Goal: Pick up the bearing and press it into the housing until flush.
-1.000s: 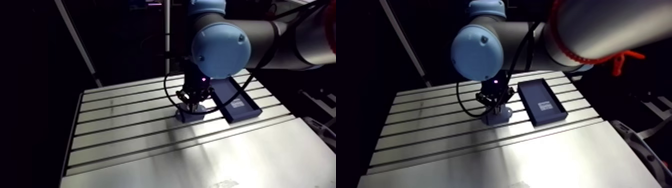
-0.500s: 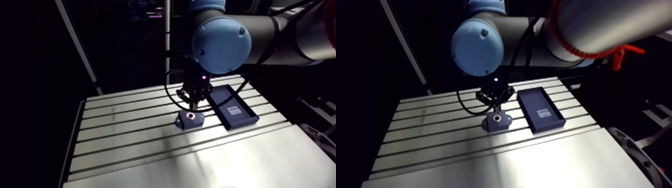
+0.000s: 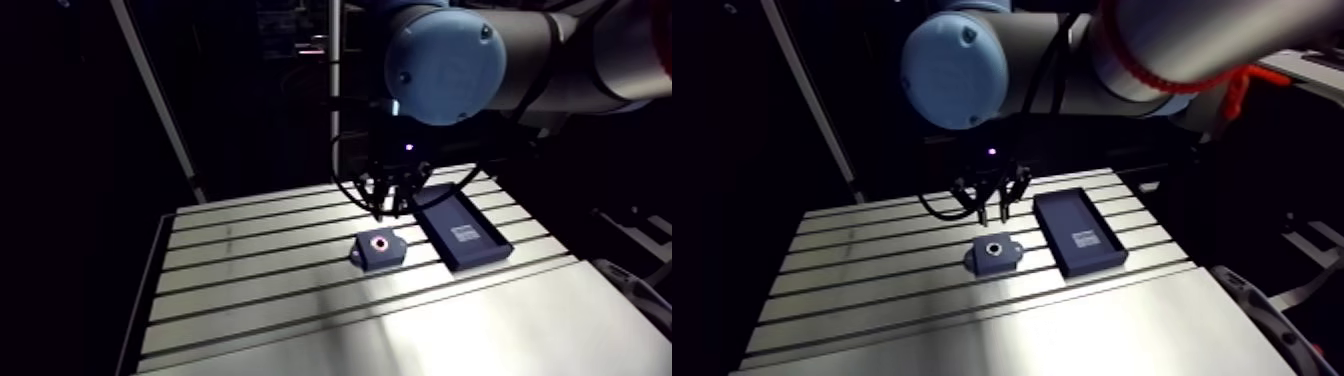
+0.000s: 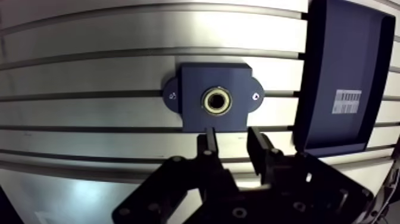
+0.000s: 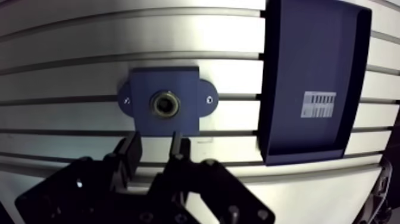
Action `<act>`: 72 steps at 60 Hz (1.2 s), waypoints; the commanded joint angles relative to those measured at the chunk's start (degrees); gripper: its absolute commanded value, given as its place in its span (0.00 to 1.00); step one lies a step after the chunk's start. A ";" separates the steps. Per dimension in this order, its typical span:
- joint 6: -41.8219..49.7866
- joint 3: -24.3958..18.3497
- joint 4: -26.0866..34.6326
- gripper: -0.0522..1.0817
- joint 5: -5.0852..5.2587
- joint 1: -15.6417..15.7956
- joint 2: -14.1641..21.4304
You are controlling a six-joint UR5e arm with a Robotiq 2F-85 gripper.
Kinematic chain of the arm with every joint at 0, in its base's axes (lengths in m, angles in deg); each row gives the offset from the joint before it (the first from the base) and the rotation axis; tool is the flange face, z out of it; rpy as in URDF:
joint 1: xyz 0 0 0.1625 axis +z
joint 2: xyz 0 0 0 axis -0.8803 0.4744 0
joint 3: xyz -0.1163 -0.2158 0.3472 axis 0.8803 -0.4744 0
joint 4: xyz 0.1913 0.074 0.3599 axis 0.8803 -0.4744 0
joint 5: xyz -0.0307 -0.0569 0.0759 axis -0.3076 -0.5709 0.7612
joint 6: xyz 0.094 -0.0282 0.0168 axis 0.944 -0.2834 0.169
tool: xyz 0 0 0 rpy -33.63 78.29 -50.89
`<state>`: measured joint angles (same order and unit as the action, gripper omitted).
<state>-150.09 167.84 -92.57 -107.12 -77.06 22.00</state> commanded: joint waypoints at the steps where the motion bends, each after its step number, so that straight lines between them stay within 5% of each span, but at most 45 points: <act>1: 0.78 -3.30 6.48 0.05 0.30 0.08 1.72; 43: 2.93 -17.65 27.40 0.05 0.48 0.08 7.17; 72: 5.26 -20.88 29.85 0.05 0.57 1.69 8.69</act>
<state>-146.26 148.10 -63.73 -106.57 -76.61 30.38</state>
